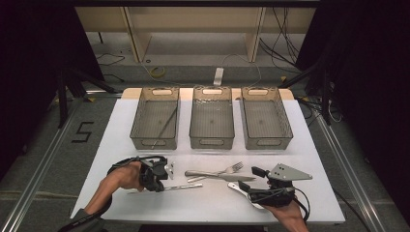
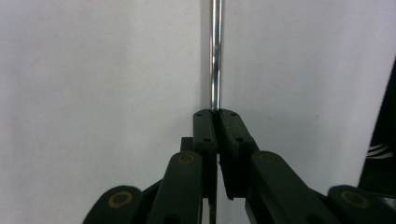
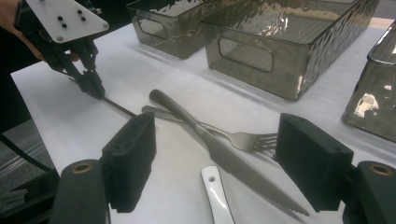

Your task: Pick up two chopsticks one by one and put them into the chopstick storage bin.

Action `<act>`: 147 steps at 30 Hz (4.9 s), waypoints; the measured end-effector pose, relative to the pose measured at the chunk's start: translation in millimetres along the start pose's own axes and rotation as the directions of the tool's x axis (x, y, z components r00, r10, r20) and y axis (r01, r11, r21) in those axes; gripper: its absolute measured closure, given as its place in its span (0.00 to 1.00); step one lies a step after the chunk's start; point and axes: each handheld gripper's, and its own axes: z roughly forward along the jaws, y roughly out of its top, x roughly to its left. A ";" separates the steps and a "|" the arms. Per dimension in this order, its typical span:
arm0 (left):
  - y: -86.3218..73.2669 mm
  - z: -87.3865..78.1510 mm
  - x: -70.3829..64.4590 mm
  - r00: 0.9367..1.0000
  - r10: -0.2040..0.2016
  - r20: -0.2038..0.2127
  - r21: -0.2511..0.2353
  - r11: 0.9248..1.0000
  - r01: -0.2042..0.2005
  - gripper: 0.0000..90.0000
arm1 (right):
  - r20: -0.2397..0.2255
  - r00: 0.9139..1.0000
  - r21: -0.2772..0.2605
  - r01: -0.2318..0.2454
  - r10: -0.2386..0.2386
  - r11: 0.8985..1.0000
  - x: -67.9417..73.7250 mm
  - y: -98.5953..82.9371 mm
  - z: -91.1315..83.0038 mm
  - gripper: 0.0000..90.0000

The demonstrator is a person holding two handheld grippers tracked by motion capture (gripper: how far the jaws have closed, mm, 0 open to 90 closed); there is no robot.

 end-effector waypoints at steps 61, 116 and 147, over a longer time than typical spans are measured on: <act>-36.2 -108.4 79.5 0.779 -0.621 -0.090 -0.519 0.696 0.495 0.95 | -0.003 1.000 0.007 -0.018 0.018 1.000 -1.5 -1.9 2.1 0.33; -46.0 -93.3 164.0 0.590 -0.794 -0.146 -0.582 0.551 0.598 0.95 | -0.008 1.000 0.001 -0.020 0.020 1.000 -1.7 -1.9 1.3 0.33; -53.4 -57.5 165.1 0.562 -0.818 -0.125 -0.565 0.524 0.637 0.95 | -0.009 1.000 0.004 -0.020 0.020 1.000 -1.7 -2.1 1.7 0.33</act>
